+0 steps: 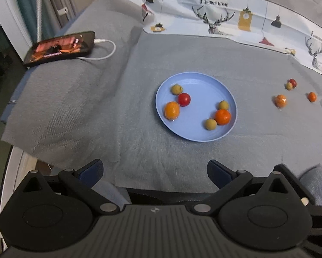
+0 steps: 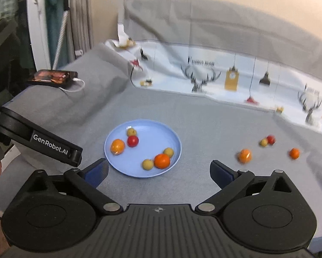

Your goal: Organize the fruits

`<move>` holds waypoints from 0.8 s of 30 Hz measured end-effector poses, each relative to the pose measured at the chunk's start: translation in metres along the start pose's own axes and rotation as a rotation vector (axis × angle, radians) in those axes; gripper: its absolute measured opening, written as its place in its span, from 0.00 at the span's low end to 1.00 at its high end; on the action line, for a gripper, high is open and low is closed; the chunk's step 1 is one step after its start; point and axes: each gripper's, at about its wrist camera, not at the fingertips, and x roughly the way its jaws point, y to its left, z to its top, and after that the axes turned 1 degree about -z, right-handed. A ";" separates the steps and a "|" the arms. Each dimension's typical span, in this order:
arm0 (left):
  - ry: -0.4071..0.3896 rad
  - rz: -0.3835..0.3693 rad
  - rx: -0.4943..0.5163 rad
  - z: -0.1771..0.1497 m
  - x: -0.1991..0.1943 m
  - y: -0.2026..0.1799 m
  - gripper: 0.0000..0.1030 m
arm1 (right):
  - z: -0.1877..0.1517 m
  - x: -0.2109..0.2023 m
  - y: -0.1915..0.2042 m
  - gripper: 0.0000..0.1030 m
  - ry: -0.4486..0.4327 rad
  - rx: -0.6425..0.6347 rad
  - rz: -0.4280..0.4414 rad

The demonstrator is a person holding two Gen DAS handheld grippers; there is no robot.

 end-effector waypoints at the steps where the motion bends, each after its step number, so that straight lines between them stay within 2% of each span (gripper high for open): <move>1: -0.008 0.003 0.002 -0.002 -0.004 -0.001 1.00 | 0.000 -0.007 0.000 0.97 -0.016 -0.003 -0.006; 13: -0.137 0.014 0.022 -0.031 -0.062 -0.009 1.00 | -0.006 -0.067 0.004 0.98 -0.150 -0.042 -0.043; 24: -0.182 0.009 0.018 -0.042 -0.083 -0.005 1.00 | -0.010 -0.091 0.016 0.99 -0.205 -0.090 -0.045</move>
